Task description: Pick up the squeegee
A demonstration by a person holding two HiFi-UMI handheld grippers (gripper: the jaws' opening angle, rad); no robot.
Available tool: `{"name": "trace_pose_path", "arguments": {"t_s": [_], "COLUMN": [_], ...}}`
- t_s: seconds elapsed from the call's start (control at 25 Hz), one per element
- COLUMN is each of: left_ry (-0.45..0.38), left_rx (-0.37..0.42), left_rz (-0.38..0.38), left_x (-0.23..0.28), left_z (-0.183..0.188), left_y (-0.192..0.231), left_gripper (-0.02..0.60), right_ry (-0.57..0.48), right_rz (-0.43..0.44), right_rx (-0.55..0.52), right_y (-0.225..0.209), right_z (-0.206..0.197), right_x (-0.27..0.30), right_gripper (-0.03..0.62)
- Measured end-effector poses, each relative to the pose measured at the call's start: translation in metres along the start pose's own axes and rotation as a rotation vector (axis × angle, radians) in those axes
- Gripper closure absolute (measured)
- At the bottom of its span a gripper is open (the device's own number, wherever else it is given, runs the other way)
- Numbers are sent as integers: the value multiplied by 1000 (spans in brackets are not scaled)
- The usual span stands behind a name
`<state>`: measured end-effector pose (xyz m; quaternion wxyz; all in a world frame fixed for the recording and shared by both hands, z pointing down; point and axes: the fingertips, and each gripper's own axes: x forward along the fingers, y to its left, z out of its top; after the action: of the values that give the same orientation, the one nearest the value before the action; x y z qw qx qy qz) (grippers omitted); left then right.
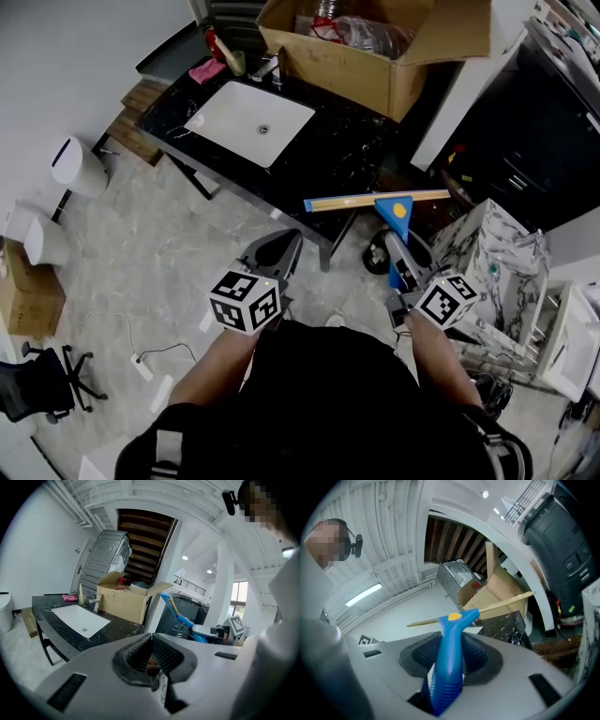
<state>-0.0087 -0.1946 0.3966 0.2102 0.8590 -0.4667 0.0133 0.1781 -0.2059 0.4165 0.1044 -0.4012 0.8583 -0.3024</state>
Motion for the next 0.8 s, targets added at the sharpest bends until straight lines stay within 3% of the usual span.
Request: {"name": "trace_pose_path", "arguments": {"t_s": [0.8], "left_ry": [56], "left_rx": [26], "left_rz": [-106], "left_x": [5], "left_z": [5], "left_y": [18], "left_gripper": [565], "right_ry": [-60], "right_rz": [-73], "right_rx": [11], "right_y": [17], "right_z": [-7], "right_x": [14], "right_gripper": [450]}}
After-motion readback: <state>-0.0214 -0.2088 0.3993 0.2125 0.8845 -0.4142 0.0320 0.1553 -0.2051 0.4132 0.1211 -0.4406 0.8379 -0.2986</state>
